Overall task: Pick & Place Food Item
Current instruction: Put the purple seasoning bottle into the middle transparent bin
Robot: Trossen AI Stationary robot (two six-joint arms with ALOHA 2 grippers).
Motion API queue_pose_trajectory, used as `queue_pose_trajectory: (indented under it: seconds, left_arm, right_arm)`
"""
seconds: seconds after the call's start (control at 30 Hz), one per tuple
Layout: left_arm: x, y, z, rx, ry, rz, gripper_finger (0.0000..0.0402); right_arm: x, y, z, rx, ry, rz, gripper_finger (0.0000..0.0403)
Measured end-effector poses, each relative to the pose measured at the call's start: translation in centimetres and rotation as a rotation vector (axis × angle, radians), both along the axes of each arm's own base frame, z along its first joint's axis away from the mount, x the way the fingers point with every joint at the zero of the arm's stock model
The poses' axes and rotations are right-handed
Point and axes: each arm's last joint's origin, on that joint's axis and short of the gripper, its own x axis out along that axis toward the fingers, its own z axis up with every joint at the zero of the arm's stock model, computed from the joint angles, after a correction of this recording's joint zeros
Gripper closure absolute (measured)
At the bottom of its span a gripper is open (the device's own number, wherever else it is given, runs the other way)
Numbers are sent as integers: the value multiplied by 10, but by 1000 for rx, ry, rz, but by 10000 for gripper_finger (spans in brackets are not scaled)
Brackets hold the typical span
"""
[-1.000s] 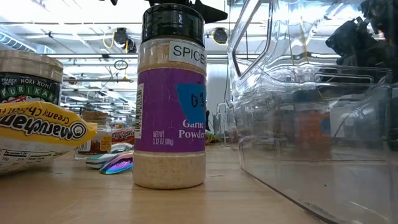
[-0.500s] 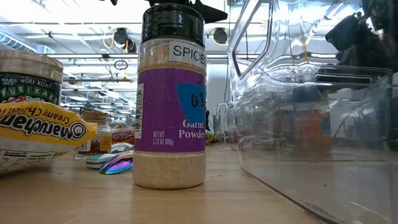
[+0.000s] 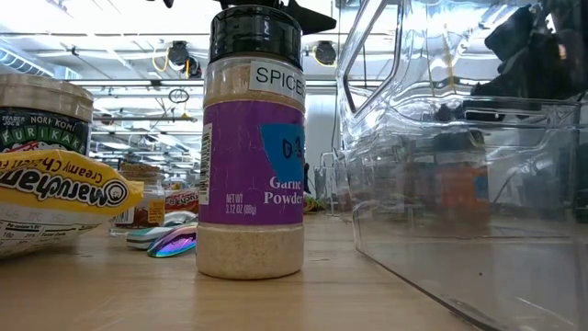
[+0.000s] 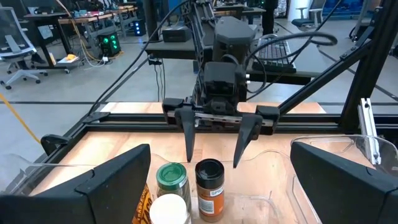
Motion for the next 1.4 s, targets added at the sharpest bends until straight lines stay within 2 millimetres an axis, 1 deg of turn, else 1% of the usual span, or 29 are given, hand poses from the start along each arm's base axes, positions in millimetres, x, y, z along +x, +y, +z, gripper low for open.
queue_pose_trajectory:
  seconds: [0.2, 0.37, 0.47, 0.53, 0.63, 0.7, 0.8, 0.9, 1.0, 1.13, 1.2, 1.4]
  left_arm:
    - [0, 0, 0, 0, 0, 0, 9]
    - [0, 0, 0, 1, 3, 0, 9]
    - [-2, -5, -2, 34, 35, -26, 9]
    - [-14, -13, 5, 76, 74, -76, 9]
    - [-34, -27, 26, 93, 63, -135, 9]
    - [-46, -36, 30, 80, 104, -161, 9]
    - [-58, -53, 32, -5, 137, -208, 9]
    - [-65, -70, 35, -146, 147, -277, 9]
    - [-67, -85, 24, -174, 222, -331, 9]
    - [-70, -101, 9, -110, 309, -381, 9]
    - [-68, -107, 0, -102, 354, -367, 9]
    - [-51, -120, -32, -145, 425, -302, 9]
  right_arm:
    - [-3, 0, 6, 21, -47, 27, 110]
    - [-2, 4, 15, 73, -123, 141, 110]
    - [-2, 6, 18, 110, -154, 214, 110]
    - [-3, 8, 19, 127, -163, 255, 110]
    - [-3, 11, 20, 121, -174, 281, 110]
    - [-4, 13, 22, 109, -188, 300, 110]
    - [-5, 15, 23, 102, -203, 317, 110]
    - [-5, 16, 25, 94, -225, 320, 110]
    - [-5, 16, 26, 99, -235, 319, 110]
    - [-5, 15, 27, 114, -237, 317, 110]
    - [-5, 15, 27, 115, -237, 316, 110]
    - [-5, 16, 26, 114, -236, 317, 110]
